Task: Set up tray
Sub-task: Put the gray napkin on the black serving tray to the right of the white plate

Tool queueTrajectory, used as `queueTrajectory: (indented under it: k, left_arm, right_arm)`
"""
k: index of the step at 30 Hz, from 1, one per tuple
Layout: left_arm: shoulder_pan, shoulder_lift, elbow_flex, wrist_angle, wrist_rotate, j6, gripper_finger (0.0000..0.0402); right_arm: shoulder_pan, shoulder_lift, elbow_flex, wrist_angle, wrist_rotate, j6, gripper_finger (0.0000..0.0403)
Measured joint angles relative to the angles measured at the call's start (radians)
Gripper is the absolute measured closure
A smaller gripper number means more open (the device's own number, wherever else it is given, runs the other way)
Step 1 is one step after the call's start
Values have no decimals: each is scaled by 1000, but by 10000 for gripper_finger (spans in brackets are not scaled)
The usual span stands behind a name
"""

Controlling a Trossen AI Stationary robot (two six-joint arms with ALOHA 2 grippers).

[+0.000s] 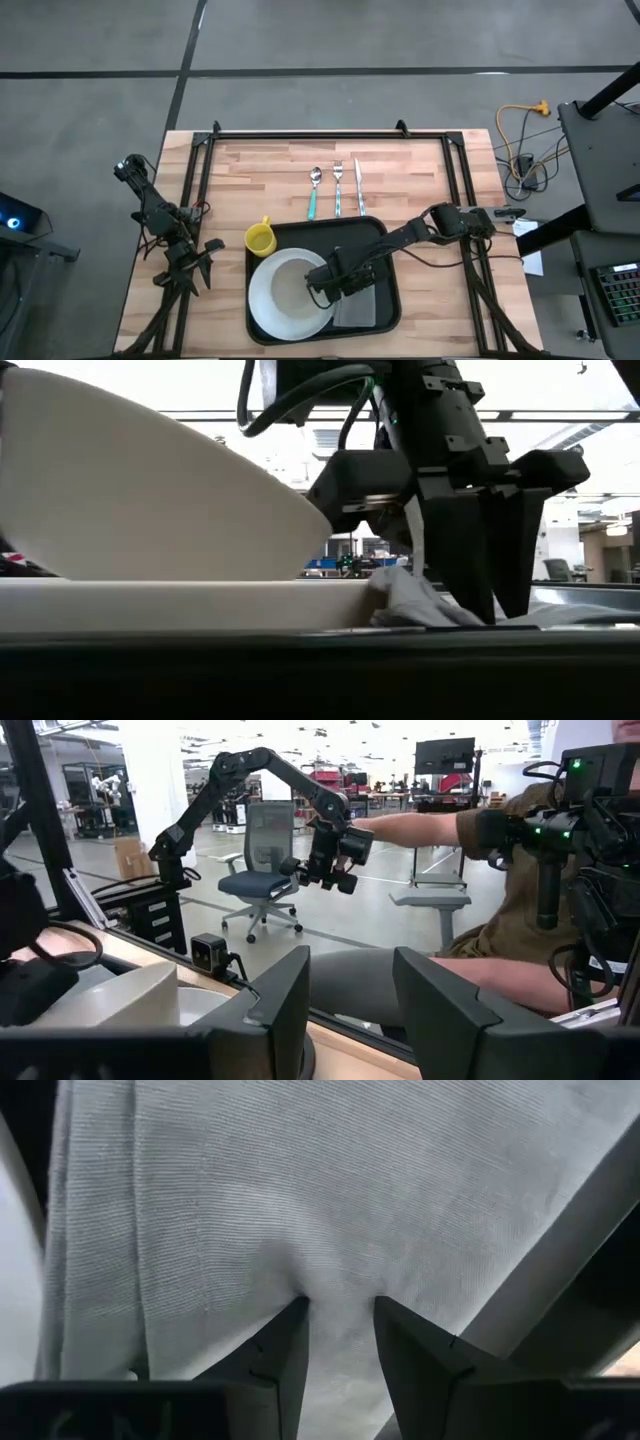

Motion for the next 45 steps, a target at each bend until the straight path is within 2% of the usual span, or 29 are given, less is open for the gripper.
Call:
queueTrajectory:
  k: [8,17,26,32,39,45]
  left_arm:
    - [0,0,0,0,0,0,269]
    - [0,0,0,0,0,0,269]
    - [0,0,0,0,0,0,269]
    - [0,0,0,0,0,0,269]
    - [0,0,0,0,0,0,269]
    - [0,0,0,0,0,0,269]
  right_arm:
    - [-24,0,9,-23,29,-150,294]
    - [-14,-57,10,-15,257,-341,294]
    - [-12,-68,-5,11,242,-531,294]
    - [-11,-74,-68,26,233,-602,294]
    - [-11,-104,-129,34,235,-617,296]
    - [-13,-151,-196,33,256,-533,306]
